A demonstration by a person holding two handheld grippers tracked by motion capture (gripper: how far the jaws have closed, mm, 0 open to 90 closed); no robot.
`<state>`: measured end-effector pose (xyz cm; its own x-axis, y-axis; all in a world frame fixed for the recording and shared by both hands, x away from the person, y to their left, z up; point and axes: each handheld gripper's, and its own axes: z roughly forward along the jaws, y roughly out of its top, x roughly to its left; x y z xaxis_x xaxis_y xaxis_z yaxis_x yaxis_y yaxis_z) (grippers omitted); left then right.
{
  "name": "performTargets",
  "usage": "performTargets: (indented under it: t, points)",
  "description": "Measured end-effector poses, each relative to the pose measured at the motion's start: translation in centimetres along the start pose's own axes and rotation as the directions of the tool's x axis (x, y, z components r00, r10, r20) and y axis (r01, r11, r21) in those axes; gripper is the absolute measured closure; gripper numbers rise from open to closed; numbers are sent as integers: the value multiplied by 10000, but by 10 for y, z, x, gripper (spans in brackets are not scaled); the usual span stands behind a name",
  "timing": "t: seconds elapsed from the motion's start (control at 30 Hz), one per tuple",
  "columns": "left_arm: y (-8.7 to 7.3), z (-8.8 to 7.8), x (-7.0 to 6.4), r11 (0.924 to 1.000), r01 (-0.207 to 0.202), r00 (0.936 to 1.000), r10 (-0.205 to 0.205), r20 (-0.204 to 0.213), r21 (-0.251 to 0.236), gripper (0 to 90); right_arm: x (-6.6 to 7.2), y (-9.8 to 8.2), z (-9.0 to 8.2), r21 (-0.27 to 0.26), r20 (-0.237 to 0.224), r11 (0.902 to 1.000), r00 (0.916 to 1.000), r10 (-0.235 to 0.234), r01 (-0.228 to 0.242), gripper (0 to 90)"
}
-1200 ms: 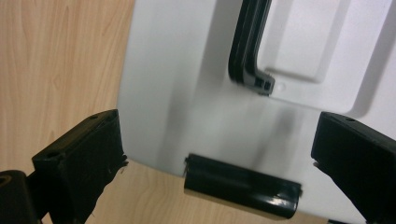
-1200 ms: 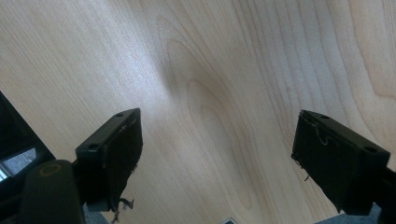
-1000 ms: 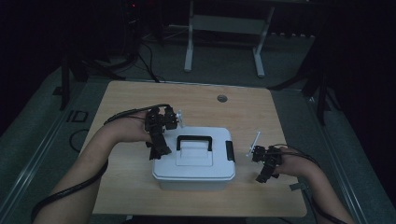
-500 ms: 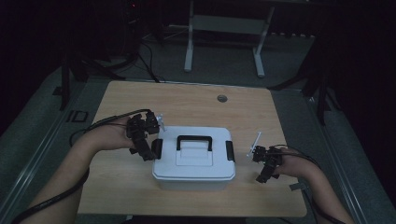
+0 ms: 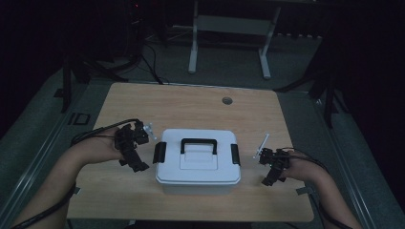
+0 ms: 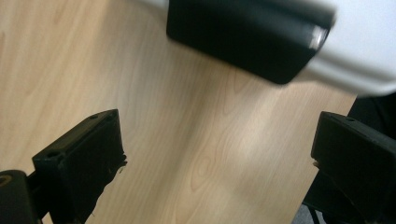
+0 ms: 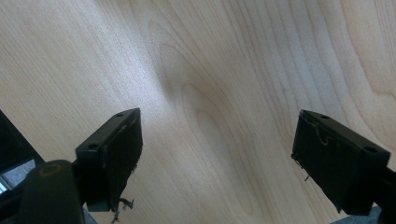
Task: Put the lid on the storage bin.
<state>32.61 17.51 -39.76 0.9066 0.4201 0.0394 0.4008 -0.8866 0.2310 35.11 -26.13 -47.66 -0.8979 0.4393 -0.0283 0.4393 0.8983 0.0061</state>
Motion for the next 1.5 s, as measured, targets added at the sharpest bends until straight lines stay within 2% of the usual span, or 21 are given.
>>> performTargets:
  t: [0.17,0.27,0.33,0.43,0.57,0.63,0.7,0.77,0.83,0.93,1.1,1.2,1.3,1.33,1.43,1.5]
  points:
    - [-21,6,-1,9990,292,9995,-297,-126,-334,20,-1,-2,0,-96,-15,9999,9999,104,-104,158]
    - [-31,11,-6,9994,229,9997,-229,-8,-270,20,-2,-5,-1,-152,29,9998,9999,152,-151,158]
    - [-38,12,-9,9990,325,9994,-321,118,-298,20,-3,-6,-2,-201,58,9996,9998,175,-174,157]
    - [-47,13,-11,9986,422,9991,-420,77,-321,20,-3,-8,-2,-193,69,9996,9998,212,-211,158]
    - [-61,17,-12,9961,637,9980,-637,10,-614,20,-3,-10,-1,-235,46,9994,9996,266,-265,158]
    - [-67,23,-12,9953,747,9969,-760,-188,-622,20,-3,-11,0,-188,41,9994,9995,305,-305,157]
    - [-74,30,-12,9933,906,9959,-902,82,-713,20,-4,-12,0,-219,24,9991,9994,354,-353,158]
    - [-79,36,-14,9935,911,9958,-909,59,-689,20,-5,-14,0,-260,9,9988,9991,425,-424,157]
    - [-84,42,-15,9906,1087,9939,-1067,282,-836,20,-5,-15,0,-261,17,9986,9989,469,-468,158]
    - [-90,51,-15,9912,1121,9936,-1107,241,-705,20,-6,-17,0,-282,18,9985,9989,474,-473,158]
    - [-97,59,-16,9846,1391,9898,-1349,459,-1056,20,-6,-18,1,-369,-15,9980,9987,510,-510,158]
    - [-101,72,-14,9828,1563,9870,-1517,524,-987,20,-6,-18,4,-393,-29,9980,9988,492,-493,158]
    - [-102,76,-14,9827,1612,9860,-1565,570,-913,20,-6,-19,5,-435,-48,9977,9986,517,-519,158]
    - [-105,82,-14,9804,1775,9825,-1716,724,-852,20,-6,-19,8,-447,-41,9979,9989,463,-465,158]
    - [-109,87,-14,9818,1724,9837,-1674,659,-794,20,-4,-19,10,-343,-26,9985,9990,436,-436,158]
    - [-113,92,-15,9811,1800,9822,-1753,678,-714,20,-5,-19,11,-312,-33,9988,9993,371,-372,158]
